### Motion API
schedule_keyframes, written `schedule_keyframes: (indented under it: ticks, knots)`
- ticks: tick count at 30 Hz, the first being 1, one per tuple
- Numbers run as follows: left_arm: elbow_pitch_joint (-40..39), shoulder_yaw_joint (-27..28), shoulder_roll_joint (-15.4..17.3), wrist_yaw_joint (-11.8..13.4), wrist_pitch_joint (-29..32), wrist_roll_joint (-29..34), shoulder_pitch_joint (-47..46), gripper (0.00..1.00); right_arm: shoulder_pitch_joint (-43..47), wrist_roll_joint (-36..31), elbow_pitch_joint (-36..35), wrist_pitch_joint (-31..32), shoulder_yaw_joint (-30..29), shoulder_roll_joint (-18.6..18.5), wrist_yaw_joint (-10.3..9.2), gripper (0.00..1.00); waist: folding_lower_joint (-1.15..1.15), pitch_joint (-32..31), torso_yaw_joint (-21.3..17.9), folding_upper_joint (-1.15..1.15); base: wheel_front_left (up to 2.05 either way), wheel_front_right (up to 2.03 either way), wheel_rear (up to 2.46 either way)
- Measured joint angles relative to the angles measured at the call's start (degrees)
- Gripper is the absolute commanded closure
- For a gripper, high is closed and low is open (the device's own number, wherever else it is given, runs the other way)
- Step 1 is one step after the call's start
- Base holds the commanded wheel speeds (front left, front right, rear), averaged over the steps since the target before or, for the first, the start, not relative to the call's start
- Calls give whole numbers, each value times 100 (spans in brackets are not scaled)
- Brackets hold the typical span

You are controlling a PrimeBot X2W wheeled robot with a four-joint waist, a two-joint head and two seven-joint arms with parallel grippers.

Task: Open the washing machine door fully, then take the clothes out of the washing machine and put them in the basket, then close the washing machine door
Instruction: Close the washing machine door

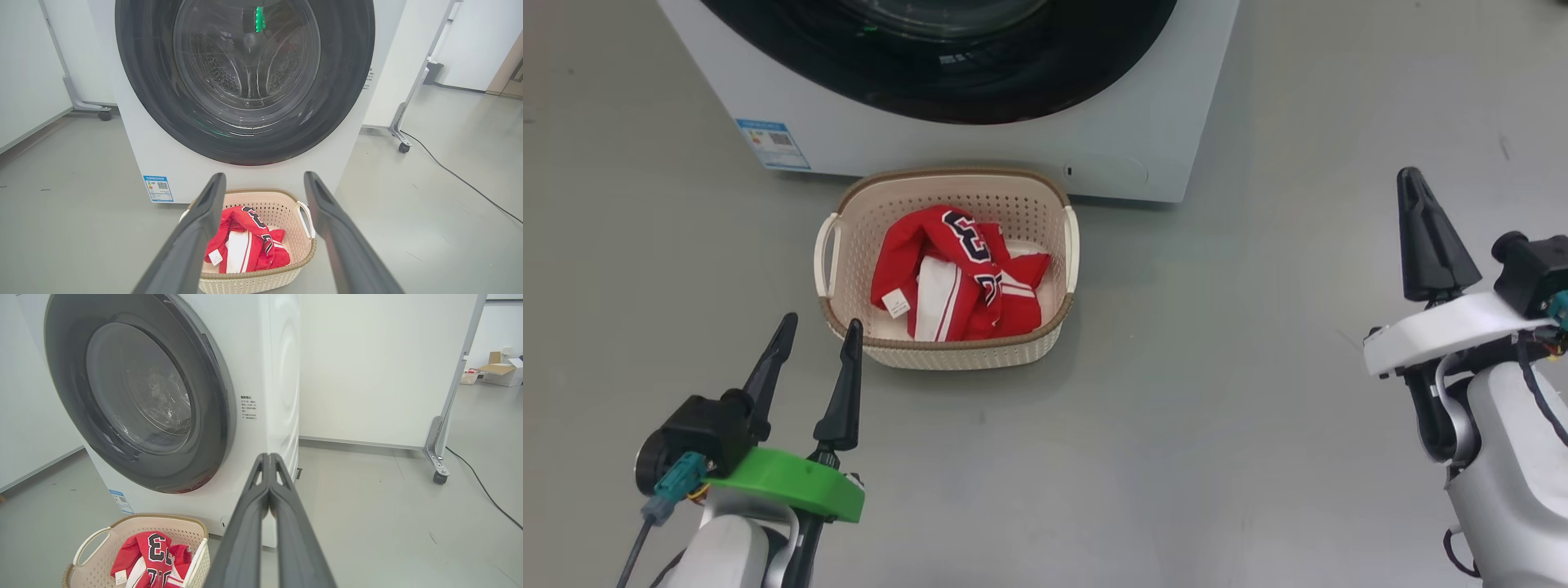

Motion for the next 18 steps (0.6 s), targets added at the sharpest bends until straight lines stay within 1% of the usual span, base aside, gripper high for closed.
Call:
schedule_keyframes:
  ticks: [3, 8, 14, 15, 16, 17, 18]
  knots:
    - [-1, 7, 27, 0, 0, 1, 194, 0, 291, 4, -159, 0, -15, 60, -2, 100, 0, -215, -172, 0, 0, 0, 0]
    - [-22, 11, 23, 0, 0, 8, 328, 0, 717, 4, -352, 0, -136, 85, -82, 100, 0, -508, -444, 0, 0, 0, 0]
    - [-132, 11, 14, 0, 0, 103, 427, 0, 1182, 3, -591, 0, -286, 115, -102, 100, 0, -797, -663, 0, 0, 0, 0]
    - [-143, 12, 12, 0, 0, 118, 462, 0, 1251, -8, -641, 1, -325, 131, -134, 93, 0, -839, -691, 0, 0, 0, 0]
    - [-149, 12, 9, 0, 0, 124, 497, 0, 1317, -29, -715, 0, -390, 147, -189, 22, 0, -877, -717, 0, 0, 0, 0]
    - [-159, 13, 8, 0, 0, 143, 533, 0, 1362, -9, -754, 0, -455, 177, -199, 0, 0, -913, -741, 0, 0, 0, 0]
    - [-167, 13, 4, 0, 0, 159, 556, 0, 1410, -5, -772, 0, -485, 201, -200, 0, 0, -947, -764, 0, 0, 0, 0]
